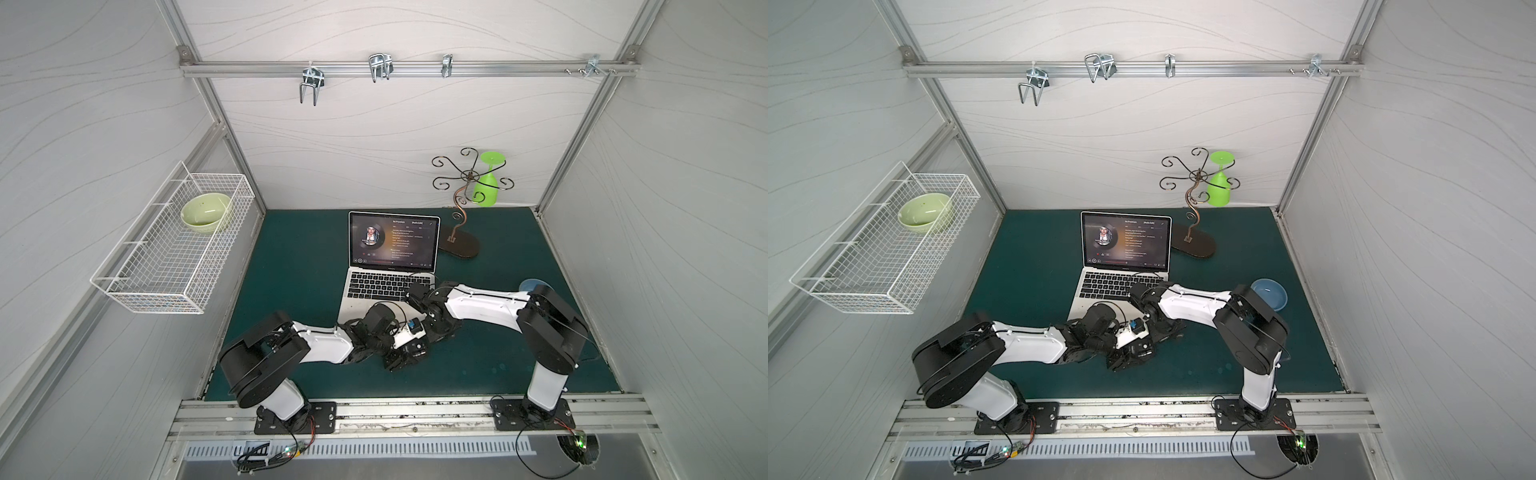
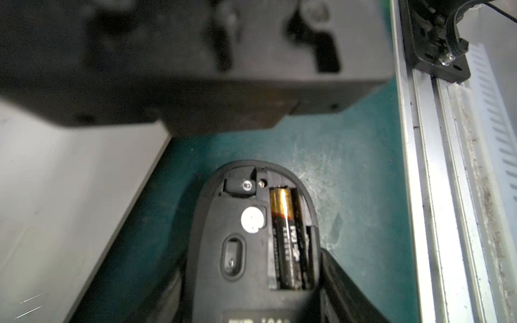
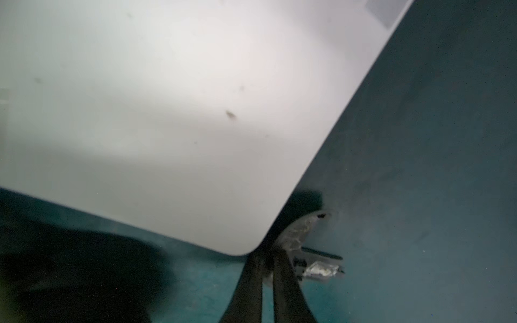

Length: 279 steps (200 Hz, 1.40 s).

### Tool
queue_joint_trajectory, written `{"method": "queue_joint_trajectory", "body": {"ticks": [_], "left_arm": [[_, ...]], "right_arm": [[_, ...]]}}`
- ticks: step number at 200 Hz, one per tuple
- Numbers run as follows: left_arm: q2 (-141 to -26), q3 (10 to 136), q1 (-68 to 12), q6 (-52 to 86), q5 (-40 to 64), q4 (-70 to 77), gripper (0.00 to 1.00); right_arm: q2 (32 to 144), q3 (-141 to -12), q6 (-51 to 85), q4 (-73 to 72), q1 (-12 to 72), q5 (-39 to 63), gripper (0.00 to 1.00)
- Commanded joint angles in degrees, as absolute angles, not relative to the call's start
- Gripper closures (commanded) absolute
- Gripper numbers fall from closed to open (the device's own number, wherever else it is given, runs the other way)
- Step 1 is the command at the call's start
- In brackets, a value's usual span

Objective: Remove the wireless mouse receiver from the laptop
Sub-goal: Pick up the lid from the center of the board, then close the lid on the mouse.

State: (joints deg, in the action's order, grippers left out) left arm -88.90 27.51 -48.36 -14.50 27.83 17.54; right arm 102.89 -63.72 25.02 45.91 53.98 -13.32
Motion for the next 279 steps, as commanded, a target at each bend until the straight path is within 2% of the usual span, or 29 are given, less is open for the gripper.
{"method": "queue_joint_trajectory", "body": {"ticks": [1, 13, 52, 71, 105, 149, 224, 279], "left_arm": [[-88.68, 27.25, -48.25, -13.89, 28.92, 15.68, 1.0], [-88.44, 27.03, -48.26, -13.81, 28.55, 15.9, 1.0], [-85.78, 25.0, -48.17, -13.18, 27.04, 18.57, 1.0], [-84.02, 23.51, -47.87, -12.39, 26.97, 21.25, 1.0], [-80.95, 20.02, -46.42, -10.39, 28.29, 28.41, 1.0], [-78.24, 17.13, -46.0, -11.26, 28.59, 32.92, 1.0], [-75.3, 12.05, -45.92, -12.5, 25.33, 40.3, 1.0], [-80.77, 13.48, -45.97, -13.88, 27.48, 40.93, 1.0]], "right_arm": [[101.61, -61.46, 24.76, 46.67, 52.83, -14.74, 0.97], [99.64, -61.12, 24.27, 46.28, 52.4, -13.55, 1.0], [89.29, -59.91, 22.08, 45.49, 48.82, -4.71, 1.0], [81.4, -57.92, 20.87, 42.45, 44.38, 5.6, 1.0], [67.89, -48.51, 23.8, 29.19, 33.86, 30.87, 1.0], [63.77, -38.68, 32.14, 7.46, 30.48, 54.16, 1.0], [64.22, -23.04, 47.14, -23.59, 30.43, 58.76, 1.0], [68.22, -20.85, 47.28, -25.35, 31.33, 61.2, 1.0]]}}
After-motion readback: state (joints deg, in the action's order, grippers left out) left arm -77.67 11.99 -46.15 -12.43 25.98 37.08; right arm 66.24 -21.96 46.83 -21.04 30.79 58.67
